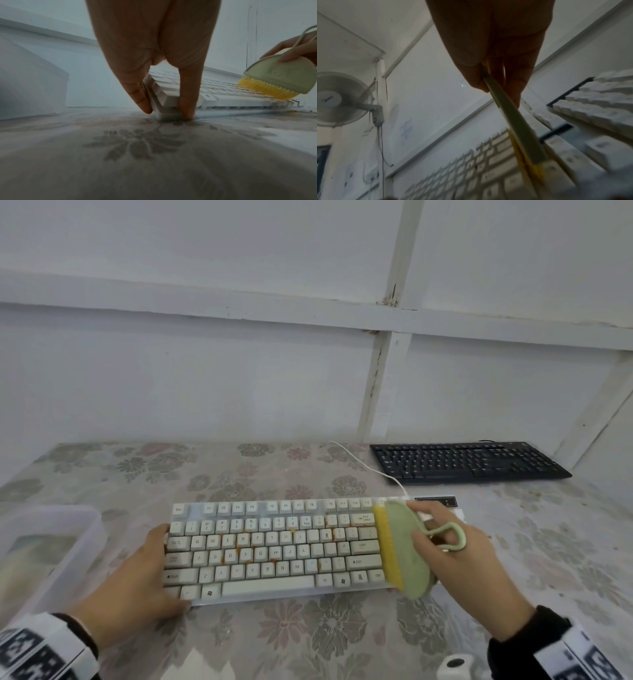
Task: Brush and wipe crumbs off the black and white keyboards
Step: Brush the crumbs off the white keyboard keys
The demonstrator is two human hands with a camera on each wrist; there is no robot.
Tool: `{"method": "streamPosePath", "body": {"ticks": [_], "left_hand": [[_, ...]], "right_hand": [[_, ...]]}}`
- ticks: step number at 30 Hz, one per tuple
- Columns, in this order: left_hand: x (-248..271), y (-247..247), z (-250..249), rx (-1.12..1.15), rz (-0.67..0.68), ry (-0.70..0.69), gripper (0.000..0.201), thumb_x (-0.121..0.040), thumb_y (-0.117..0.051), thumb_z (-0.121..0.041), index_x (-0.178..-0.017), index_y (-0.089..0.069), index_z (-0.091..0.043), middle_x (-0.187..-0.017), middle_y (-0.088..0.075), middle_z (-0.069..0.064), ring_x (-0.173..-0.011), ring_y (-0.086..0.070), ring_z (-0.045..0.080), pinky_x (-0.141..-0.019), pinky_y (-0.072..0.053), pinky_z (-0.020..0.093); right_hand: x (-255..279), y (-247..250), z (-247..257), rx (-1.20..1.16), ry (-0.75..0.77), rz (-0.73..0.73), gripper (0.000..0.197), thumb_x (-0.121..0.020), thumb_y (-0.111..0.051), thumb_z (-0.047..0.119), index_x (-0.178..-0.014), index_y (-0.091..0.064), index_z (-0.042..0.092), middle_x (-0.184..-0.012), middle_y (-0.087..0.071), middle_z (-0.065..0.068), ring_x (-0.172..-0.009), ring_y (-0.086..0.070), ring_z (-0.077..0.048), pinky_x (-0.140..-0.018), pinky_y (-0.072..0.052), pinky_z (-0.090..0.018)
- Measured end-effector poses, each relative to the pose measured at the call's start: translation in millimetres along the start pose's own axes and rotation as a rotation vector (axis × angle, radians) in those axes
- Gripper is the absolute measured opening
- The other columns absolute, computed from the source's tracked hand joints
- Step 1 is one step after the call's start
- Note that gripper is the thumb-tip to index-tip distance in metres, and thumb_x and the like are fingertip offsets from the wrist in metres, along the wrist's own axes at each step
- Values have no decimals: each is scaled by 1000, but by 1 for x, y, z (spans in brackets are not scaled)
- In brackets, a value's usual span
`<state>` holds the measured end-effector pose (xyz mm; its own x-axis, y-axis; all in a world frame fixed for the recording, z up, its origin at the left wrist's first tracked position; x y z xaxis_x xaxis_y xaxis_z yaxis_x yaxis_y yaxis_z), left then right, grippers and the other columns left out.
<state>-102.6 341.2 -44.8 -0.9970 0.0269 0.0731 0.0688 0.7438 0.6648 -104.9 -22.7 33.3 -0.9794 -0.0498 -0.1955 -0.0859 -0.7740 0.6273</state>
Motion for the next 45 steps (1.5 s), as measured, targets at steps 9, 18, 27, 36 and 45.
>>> {"method": "streamPosePath", "body": {"ticks": [9, 18, 27, 36, 45], "left_hand": [[-2, -1, 7, -21, -7, 3, 90, -55, -83, -13, -121, -24, -31, -114, -53, -15, -100, -57, 3, -81, -47, 20], [-1, 0, 6, -27, 1, -3, 91, -54, -83, -17, -121, -24, -30, -114, -52, -15, -101, -56, 3, -81, -47, 19], [0, 0, 4, -60, -2, 11, 91, -54, -81, -15, -121, -21, -30, -111, -53, -13, -98, -56, 3, -77, -47, 18], [-1, 0, 4, -39, -25, -6, 91, -57, -83, -13, -121, -22, -31, -110, -50, -20, -96, -54, -2, -72, -44, 12], [1, 0, 0, -29, -24, -30, 88, -56, -84, -14, -120, -26, -31, -111, -52, -19, -97, -55, -3, -72, -45, 11]], "right_hand": [[-5, 18, 19, -81, 44, -103, 35, -91, -55, 15, -102, -58, 49, -77, -67, -11, -68, -58, -38, -57, -50, -48], [-7, 19, 9, -90, -67, 3, 31, -88, -56, 8, -94, -64, 37, -67, -64, -8, -51, -51, -17, -45, -46, -26], [-22, 3, 17, -149, -72, -52, 27, -91, -52, 6, -105, -61, 28, -83, -67, -9, -57, -57, -14, -43, -47, -20], [-14, 26, 11, -258, -97, -67, 28, -89, -57, 5, -97, -67, 30, -75, -70, -2, -60, -61, -17, -47, -49, -26], [-11, -2, 5, -203, -108, -16, 26, -90, -54, 4, -97, -65, 26, -76, -68, -9, -51, -58, -11, -43, -50, -25]]}}
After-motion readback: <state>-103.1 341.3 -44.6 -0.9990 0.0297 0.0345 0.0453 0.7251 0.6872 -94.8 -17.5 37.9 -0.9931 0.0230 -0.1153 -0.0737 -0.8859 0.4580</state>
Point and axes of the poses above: each hand's wrist, its own x-axis away from the middle knuckle, its own y-axis out of the back of the hand, z = x × y, the point moved 8 cm from there along -x, towards the middle knuckle
